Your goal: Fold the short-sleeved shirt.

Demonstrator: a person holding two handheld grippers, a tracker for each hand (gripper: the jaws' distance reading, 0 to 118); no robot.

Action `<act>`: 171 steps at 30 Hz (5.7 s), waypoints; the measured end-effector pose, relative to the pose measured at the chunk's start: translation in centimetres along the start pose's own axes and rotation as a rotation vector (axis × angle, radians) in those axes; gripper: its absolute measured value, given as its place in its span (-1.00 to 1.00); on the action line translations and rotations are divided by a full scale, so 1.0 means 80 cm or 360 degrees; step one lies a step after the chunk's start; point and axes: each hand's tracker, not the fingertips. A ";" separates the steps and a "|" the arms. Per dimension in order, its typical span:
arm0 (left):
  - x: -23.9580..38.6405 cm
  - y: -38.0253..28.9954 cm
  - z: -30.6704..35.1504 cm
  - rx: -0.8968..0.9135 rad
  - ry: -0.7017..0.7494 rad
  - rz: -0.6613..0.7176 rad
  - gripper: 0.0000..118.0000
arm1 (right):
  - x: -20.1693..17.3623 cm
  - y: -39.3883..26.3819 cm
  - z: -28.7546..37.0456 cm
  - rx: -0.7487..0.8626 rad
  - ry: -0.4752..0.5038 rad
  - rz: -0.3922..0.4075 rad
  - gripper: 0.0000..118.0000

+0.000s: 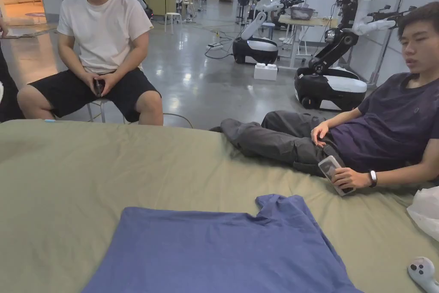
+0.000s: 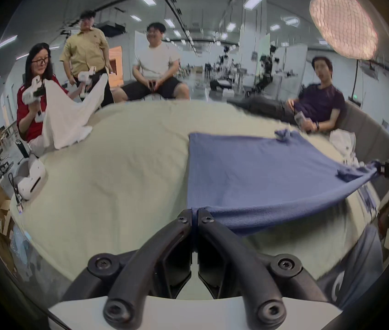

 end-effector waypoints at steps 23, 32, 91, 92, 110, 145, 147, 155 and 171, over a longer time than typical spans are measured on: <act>0.035 -0.011 -0.020 -0.0099 0.0039 -0.0075 0.11 | -0.041 -0.042 -0.020 0.0032 0.0007 -0.0141 0.24; 0.092 0.069 -0.024 0.0387 0.0042 -0.0066 -0.04 | -0.082 0.061 -0.020 0.0673 -0.0007 -0.0384 0.26; 0.020 -0.059 -0.077 -0.0579 0.0021 0.0167 -0.97 | -0.035 -0.004 -0.031 0.0196 0.0076 -0.0315 -0.41; 0.019 -0.059 -0.074 -0.0571 0.0017 0.0173 -0.97 | -0.026 -0.012 -0.033 0.0107 0.0095 -0.0301 -0.12; 0.021 -0.064 -0.076 -0.0542 0.0016 0.0182 -0.97 | -0.027 -0.127 -0.100 -0.0520 0.0325 -0.0311 -0.85; 0.008 0.119 -0.264 -0.0384 0.0056 0.0246 -0.97 | -0.036 0.095 -0.286 -0.0379 0.0245 -0.0257 -0.87; 0.009 0.114 -0.280 -0.0431 0.0078 0.0235 -0.97 | -0.040 0.089 -0.297 -0.0429 0.0248 -0.0287 -0.82; 0.011 0.120 -0.267 -0.0327 0.0090 0.0242 -0.10 | -0.041 0.087 -0.274 -0.0212 0.0196 -0.0316 0.04; 0.072 0.072 -0.064 0.0508 0.0147 0.0106 -1.00 | -0.088 0.056 -0.083 0.0634 0.0142 -0.0489 -0.98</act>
